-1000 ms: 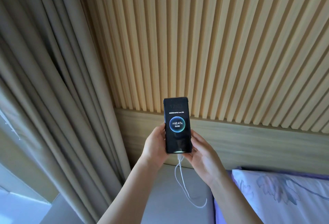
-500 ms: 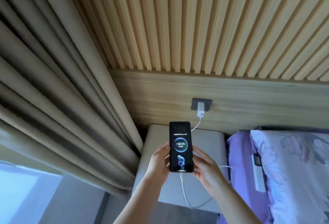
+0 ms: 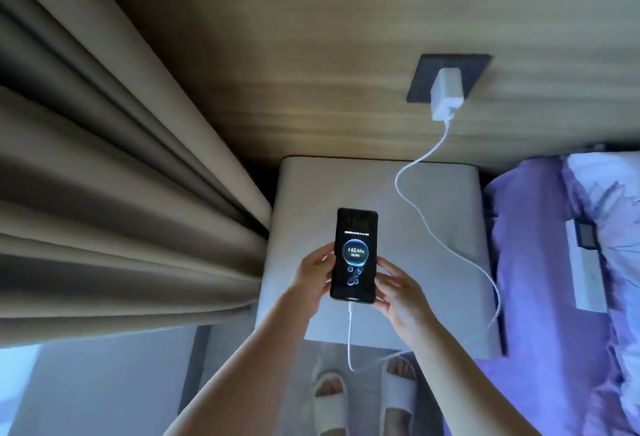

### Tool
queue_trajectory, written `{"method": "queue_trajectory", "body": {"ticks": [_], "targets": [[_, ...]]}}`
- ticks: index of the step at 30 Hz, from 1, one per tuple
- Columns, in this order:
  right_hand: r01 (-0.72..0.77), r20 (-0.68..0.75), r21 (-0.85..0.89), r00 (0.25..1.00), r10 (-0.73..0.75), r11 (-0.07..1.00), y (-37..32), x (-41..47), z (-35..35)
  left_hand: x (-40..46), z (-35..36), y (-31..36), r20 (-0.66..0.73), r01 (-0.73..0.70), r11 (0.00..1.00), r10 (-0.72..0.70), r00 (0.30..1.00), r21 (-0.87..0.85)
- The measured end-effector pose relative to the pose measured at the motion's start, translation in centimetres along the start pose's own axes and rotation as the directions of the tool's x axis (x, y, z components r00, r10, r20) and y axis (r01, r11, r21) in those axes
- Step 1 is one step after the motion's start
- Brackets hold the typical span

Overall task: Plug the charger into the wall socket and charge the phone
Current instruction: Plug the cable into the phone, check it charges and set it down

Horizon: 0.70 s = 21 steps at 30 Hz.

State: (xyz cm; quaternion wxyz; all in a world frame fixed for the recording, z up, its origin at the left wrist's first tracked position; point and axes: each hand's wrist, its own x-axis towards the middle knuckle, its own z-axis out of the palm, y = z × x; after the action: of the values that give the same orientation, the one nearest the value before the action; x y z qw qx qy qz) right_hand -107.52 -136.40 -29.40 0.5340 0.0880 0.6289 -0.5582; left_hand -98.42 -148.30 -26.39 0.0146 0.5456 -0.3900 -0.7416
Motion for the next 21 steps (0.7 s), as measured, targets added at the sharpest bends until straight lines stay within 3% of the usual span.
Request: {"method": "queue_trajectory", "body": {"ticks": [13,21], "targets": [[0.012,-0.082,-0.252,0.996,-0.034,0.968,1.7,5.6,-1.6,5.8,0.7,-1.7,-0.142,0.14,0.988,-0.131,0.981,0.058],[-0.047,-0.164,-0.307,0.986,-0.004,0.95,2.6,6.7,-1.2,6.1,1.1,-1.7,-0.126,0.156,0.987,-0.158,0.979,-0.025]]}}
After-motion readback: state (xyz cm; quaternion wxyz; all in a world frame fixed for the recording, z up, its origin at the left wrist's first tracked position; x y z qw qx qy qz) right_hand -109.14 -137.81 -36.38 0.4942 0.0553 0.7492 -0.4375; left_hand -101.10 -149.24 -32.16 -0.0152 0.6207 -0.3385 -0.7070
